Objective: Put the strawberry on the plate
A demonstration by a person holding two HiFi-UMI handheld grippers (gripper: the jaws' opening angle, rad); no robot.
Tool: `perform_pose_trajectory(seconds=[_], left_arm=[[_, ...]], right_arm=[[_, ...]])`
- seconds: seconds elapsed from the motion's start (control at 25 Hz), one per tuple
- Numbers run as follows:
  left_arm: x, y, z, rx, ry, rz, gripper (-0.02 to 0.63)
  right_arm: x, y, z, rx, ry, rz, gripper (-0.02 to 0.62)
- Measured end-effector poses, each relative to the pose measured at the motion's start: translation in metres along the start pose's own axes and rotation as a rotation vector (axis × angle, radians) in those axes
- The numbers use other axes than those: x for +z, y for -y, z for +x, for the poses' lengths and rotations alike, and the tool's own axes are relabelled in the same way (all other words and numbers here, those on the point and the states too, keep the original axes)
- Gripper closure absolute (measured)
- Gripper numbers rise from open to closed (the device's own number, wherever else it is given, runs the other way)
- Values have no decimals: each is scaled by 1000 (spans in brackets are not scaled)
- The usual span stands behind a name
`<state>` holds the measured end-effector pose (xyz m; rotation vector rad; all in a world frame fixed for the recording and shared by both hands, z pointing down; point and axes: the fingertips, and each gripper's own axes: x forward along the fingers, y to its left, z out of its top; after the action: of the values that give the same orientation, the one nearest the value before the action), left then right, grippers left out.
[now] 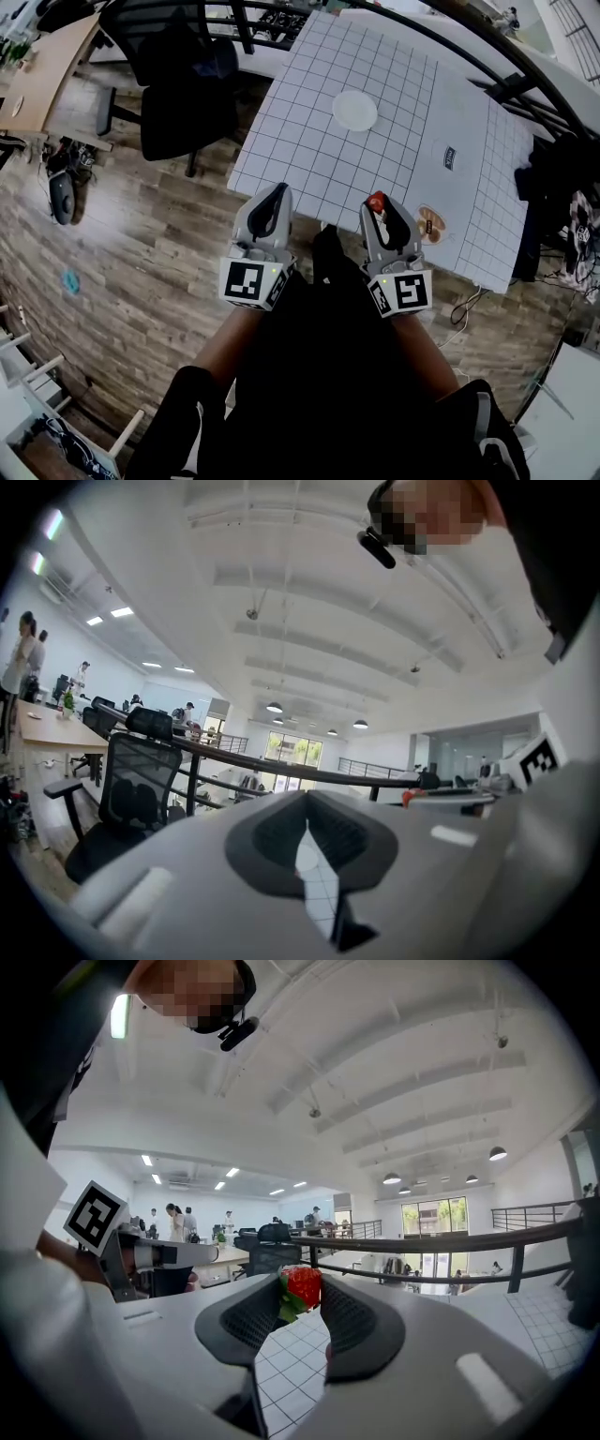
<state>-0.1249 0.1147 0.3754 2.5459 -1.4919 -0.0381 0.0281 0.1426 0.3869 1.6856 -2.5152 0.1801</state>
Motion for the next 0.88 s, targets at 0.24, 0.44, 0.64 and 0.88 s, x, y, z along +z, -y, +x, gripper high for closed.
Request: perform_pose_trajectory(seconds=[0.24,0.44,0.64,0.88], left_arm=[[13,-4,39,33,-12,42,597],[5,0,76,31,-48,42,597],[2,15,122,-10,-74,37,597],[-1,28,162,-21,-92,60,597]], right_arm=[[7,31,36,39,10,41,460],[-3,58,60,55,-13,97,460],[-14,91,79,48,-48,141,460],[-26,118,102,86,-87,123,460]])
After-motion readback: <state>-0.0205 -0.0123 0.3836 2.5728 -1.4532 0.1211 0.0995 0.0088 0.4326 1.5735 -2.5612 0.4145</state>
